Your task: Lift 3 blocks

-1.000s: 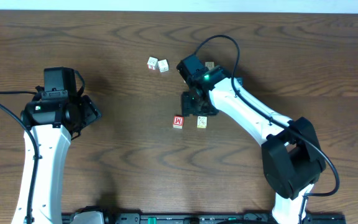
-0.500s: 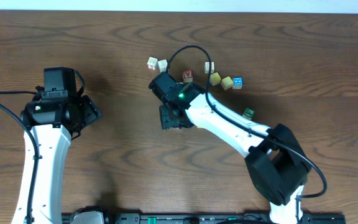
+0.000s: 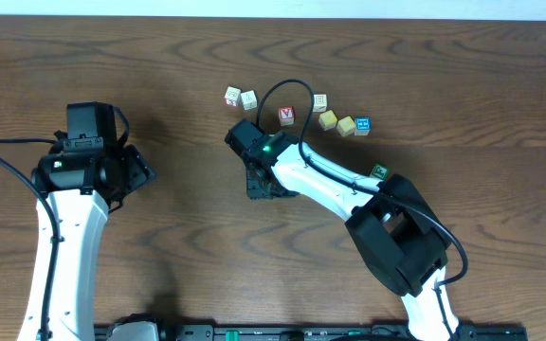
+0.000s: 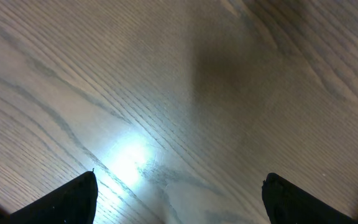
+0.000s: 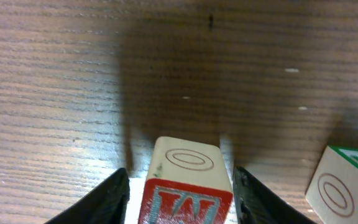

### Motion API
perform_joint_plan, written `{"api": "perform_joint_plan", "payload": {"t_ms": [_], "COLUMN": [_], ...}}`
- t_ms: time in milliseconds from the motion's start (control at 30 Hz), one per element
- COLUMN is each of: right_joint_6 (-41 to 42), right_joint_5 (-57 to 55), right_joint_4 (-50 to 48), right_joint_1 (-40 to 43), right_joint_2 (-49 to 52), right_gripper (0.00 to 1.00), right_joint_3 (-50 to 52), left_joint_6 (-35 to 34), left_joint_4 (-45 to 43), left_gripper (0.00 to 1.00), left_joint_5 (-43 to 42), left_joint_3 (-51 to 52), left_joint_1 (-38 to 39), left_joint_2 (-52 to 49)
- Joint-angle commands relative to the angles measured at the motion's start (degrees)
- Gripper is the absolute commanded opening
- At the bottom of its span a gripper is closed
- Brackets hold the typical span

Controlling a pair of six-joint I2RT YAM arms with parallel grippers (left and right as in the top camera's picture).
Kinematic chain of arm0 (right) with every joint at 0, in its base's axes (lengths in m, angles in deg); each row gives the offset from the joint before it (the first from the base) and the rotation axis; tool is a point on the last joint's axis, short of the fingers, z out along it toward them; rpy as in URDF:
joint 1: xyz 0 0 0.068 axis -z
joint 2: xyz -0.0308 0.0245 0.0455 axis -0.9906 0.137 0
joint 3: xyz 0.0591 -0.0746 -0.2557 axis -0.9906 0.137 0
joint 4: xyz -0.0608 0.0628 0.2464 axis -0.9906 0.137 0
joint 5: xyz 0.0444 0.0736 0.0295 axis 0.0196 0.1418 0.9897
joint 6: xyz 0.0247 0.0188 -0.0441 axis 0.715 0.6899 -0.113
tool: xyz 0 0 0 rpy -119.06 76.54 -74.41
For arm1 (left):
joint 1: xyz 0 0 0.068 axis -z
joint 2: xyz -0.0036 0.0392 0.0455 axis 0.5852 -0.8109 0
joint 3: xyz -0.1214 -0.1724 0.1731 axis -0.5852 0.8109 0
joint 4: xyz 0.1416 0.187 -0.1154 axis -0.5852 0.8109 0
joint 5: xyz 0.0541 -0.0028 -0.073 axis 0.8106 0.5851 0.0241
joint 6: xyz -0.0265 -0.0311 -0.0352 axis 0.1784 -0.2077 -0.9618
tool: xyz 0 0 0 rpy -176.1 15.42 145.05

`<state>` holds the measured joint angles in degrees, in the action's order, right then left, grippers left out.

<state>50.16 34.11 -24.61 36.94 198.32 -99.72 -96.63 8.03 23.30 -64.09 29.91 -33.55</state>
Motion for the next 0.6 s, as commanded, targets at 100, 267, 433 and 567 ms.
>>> {"api": "perform_joint_plan", "payload": {"t_ms": [100,267,433,567], "right_joint_6": [0.9,0.7,-1.5,-1.5], "right_joint_5": [-2.0,-3.8,-3.9,-3.9], "right_joint_4": [0.0,0.0,0.2,0.9], "right_joint_1": [-0.2,-0.2,0.2,0.9], "right_joint_2": [-0.1,-0.1,-0.2,-0.2], "right_gripper": [0.36,0.34,0.3,0.27], "right_joint_3": [-0.1,-0.1,-0.2,-0.2], "left_joint_6": [-0.3,-0.3,-0.3,-0.3], "left_joint_4": [0.2,0.2,0.2,0.2], "left_gripper": [0.85,0.85,0.85,0.85], "left_joint_5": [0.5,0.5,0.5,0.5], "left_joint_3": [-0.2,-0.2,-0.2,-0.2], "left_joint_1": [-0.2,-0.2,-0.2,-0.2], "left_joint_2": [-0.2,-0.2,-0.2,-0.2]}}
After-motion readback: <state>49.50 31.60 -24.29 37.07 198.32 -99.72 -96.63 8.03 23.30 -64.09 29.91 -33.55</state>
